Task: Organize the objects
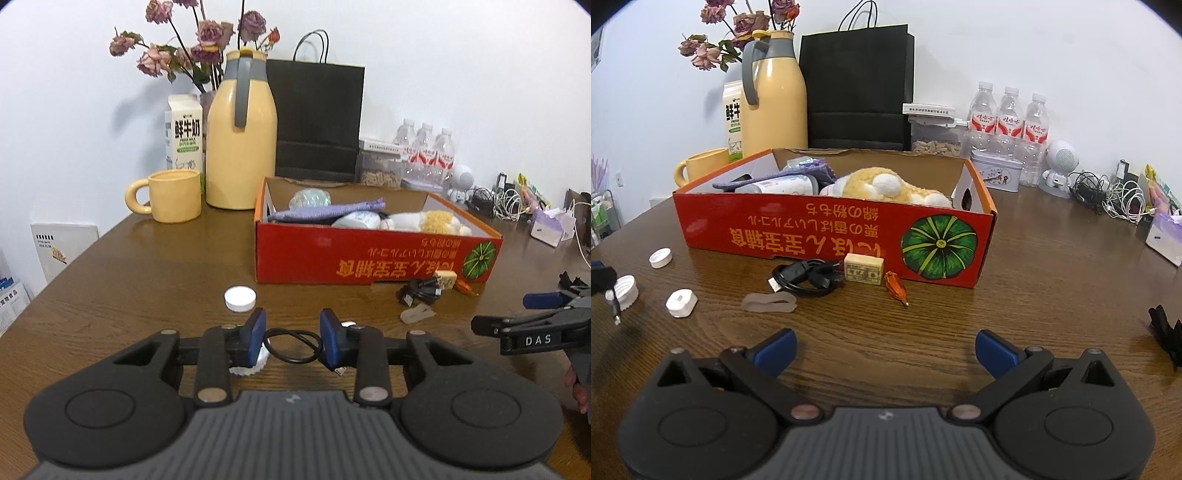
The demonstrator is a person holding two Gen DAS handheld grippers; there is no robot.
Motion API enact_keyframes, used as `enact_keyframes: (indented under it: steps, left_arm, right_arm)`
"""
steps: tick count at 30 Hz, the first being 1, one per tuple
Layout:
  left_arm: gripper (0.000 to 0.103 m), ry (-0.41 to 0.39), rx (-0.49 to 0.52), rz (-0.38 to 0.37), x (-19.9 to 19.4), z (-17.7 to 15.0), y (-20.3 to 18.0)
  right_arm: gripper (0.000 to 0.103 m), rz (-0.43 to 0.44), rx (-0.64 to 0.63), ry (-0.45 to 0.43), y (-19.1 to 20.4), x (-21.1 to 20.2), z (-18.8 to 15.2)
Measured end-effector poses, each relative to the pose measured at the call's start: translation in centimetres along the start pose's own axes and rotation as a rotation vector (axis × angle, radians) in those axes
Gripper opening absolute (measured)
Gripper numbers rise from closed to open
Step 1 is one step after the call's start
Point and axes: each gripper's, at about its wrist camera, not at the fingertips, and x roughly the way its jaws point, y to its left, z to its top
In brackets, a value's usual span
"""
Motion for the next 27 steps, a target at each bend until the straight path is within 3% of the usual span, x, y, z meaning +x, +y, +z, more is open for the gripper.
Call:
enact_keyframes:
  steps: [18, 27]
  left_arm:
    - [0.033, -0.028, -0.005, 0.008, 0.1, 1.2, 0.2]
    - [0.033, -0.022, -0.017, 0.002, 0.9, 1.5, 0.3]
  right_arm:
    - [0.103, 0.026, -0.028, -0.005, 1.1, 0.2, 0.1]
    - [0.081, 0.141, -0.066, 0.004, 4.9, 1.6, 1.6]
